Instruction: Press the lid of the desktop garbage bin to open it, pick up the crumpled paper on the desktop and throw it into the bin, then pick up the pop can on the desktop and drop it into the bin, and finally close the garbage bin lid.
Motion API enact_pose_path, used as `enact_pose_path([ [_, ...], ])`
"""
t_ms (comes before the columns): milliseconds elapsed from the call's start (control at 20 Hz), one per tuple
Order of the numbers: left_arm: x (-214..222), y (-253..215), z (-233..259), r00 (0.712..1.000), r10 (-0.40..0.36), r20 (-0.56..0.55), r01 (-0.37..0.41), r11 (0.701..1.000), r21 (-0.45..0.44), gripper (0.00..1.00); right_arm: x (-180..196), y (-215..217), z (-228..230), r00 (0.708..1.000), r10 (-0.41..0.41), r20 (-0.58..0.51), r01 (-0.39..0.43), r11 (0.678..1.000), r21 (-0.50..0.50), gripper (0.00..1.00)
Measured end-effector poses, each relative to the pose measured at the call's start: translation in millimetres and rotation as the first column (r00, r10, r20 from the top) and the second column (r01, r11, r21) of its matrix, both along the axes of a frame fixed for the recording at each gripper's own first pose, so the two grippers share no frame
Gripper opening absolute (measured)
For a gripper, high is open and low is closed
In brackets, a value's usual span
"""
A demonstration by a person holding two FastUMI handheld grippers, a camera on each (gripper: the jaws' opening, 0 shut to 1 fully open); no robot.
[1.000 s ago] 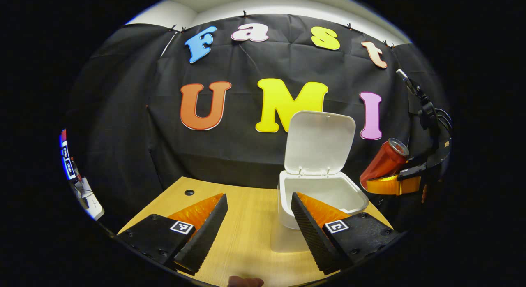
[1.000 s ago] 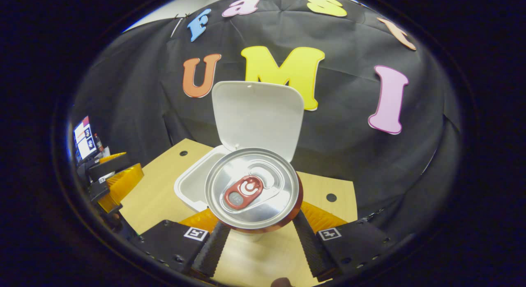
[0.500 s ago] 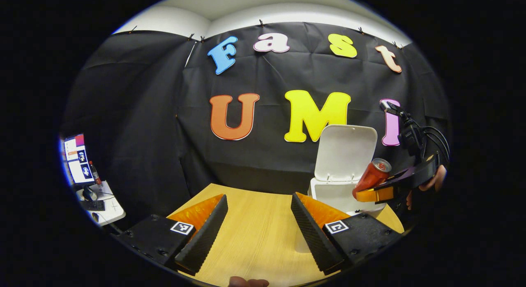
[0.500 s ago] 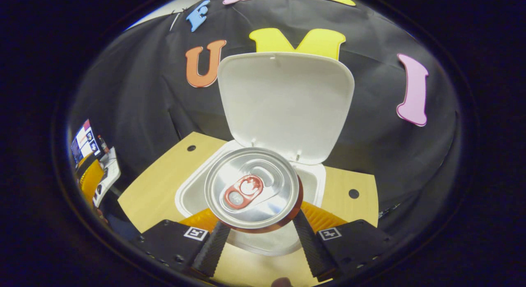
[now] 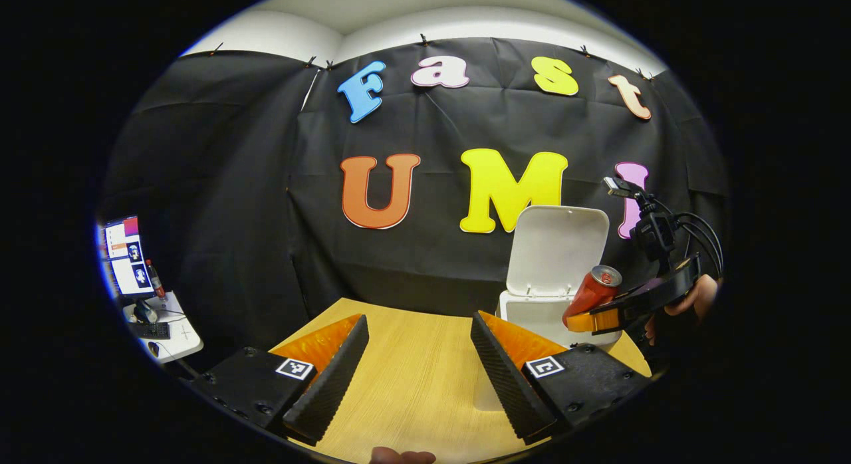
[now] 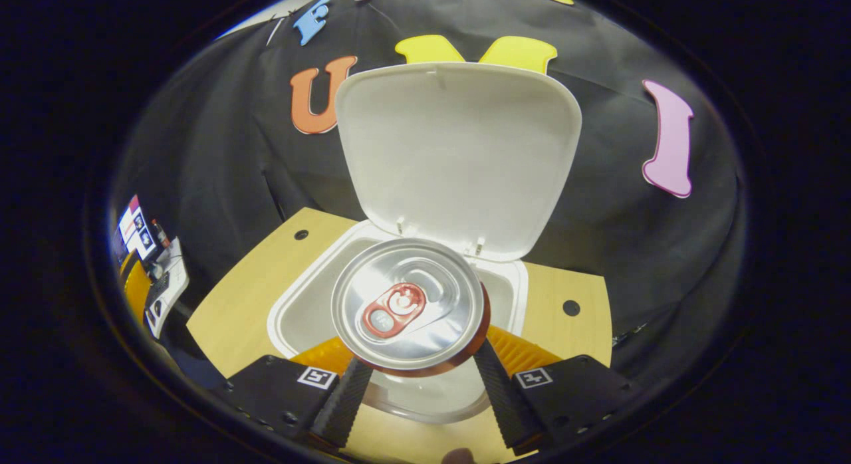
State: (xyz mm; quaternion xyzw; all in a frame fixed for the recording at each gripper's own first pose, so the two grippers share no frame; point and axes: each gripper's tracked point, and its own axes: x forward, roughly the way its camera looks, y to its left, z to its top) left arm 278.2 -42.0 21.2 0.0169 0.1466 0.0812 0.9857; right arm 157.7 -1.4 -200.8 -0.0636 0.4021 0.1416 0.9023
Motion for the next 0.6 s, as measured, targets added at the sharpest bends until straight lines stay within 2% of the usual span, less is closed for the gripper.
enact_pose_path([
  [300,0.0,-0.8,0.2,1.000,-0.002,0.000,0.002,1.000,0.002,1.00,5.6,1.3,-3.4,1.000,-0.009,-0.004,0.009,1.000,-0.007,0.86],
  [600,1.6,-1.9,0.5,1.000,-0.014,0.002,0.014,1.000,-0.005,1.00,13.6,-15.6,22.6,0.994,-0.076,0.082,0.075,0.997,0.018,0.95],
])
